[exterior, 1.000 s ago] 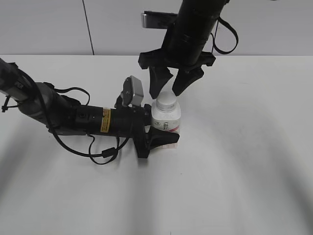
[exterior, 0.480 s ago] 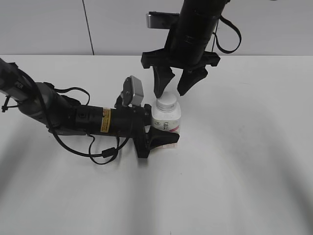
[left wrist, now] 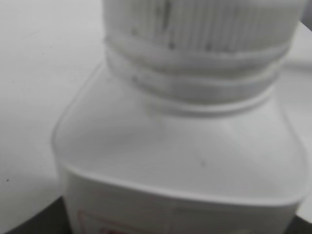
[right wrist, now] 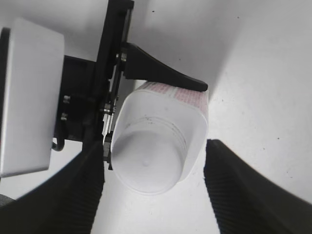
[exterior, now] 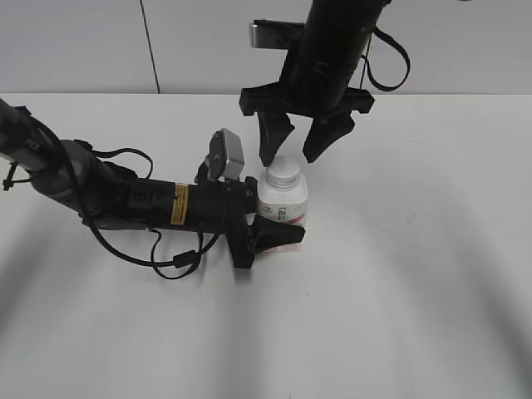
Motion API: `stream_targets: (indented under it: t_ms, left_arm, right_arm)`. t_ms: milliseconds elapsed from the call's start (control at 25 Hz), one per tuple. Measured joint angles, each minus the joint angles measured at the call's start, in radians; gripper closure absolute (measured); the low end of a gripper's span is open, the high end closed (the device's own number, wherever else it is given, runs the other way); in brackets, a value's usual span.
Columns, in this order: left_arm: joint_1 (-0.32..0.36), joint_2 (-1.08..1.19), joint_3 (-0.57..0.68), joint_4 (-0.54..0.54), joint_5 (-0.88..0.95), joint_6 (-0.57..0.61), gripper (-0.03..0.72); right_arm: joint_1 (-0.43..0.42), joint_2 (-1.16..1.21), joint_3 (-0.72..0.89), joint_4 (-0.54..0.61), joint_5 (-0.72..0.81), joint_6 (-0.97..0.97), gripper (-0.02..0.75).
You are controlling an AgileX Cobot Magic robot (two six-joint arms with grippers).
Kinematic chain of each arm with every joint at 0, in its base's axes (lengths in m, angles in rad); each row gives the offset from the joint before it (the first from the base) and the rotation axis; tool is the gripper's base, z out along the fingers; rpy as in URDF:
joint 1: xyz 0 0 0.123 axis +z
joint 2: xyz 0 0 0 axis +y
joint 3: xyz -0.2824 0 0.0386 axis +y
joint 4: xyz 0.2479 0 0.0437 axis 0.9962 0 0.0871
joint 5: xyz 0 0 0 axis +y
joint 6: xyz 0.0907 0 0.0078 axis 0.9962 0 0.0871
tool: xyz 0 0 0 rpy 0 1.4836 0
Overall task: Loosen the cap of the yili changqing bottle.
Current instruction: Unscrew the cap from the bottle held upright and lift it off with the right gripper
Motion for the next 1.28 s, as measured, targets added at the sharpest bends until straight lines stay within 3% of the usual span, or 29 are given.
stream_targets:
  t_ms: [1160, 1280]
  left_arm:
    - [0.000, 0.000, 0.000, 0.000, 0.000, 0.000, 0.284]
    - [0.000, 0.000, 0.000, 0.000, 0.000, 0.000, 0.284]
  right_arm:
    - [0.000, 0.031, -0.001, 0.027, 0.000, 0.015, 0.226]
    - [0.000, 0.031, -0.001, 0.028, 0.000, 0.015, 0.258]
